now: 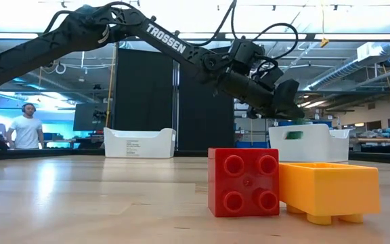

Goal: Sort blocks by size
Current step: Put the green 8 stud gamepiece into the top right white bin, then put the red 4 stud gamepiece into the bottom white bin

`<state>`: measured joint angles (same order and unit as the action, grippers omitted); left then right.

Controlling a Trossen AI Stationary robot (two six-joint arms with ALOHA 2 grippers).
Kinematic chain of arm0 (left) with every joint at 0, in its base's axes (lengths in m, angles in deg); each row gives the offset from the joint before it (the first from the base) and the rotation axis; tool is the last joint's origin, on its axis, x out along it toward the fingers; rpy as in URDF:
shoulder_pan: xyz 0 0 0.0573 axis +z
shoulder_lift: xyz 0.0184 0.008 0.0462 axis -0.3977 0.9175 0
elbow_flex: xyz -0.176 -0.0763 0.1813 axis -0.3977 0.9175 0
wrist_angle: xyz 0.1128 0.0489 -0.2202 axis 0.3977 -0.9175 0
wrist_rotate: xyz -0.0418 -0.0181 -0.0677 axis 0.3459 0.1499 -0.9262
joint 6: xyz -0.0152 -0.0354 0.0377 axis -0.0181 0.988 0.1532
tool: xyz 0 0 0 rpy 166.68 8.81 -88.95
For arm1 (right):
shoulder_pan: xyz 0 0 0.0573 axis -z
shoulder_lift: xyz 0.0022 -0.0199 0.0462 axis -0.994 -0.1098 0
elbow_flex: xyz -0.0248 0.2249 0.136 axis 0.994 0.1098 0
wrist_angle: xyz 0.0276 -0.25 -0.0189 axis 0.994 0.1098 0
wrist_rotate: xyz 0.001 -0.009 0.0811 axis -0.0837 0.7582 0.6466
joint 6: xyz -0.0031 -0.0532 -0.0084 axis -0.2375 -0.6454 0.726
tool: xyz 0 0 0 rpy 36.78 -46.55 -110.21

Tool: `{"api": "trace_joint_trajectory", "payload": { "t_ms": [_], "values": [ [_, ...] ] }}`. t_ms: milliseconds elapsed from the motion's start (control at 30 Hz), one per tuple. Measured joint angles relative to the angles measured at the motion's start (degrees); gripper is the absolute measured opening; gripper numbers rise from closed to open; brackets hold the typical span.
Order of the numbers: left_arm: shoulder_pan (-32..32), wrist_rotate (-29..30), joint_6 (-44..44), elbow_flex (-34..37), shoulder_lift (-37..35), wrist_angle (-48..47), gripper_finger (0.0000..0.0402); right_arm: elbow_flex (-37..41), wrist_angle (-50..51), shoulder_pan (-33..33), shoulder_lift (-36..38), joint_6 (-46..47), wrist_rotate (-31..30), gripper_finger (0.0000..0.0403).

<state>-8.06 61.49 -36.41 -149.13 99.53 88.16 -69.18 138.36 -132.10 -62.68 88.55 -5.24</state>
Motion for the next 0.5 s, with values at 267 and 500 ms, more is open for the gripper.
{"api": "trace_joint_trajectory", "payload": {
  "t_ms": [267, 500],
  "values": [
    [0.07, 0.22, -0.31, 0.0, 0.0, 0.34, 0.025, 0.0, 0.08, 0.8, 0.0, -0.04, 0.0, 0.0223],
    [0.07, 0.97, -3.07, 0.0, 0.0, 1.41, 0.0282, 0.0, 0.15, 1.41, 0.0, -0.09, 0.0, 0.0223]
  ]
}}
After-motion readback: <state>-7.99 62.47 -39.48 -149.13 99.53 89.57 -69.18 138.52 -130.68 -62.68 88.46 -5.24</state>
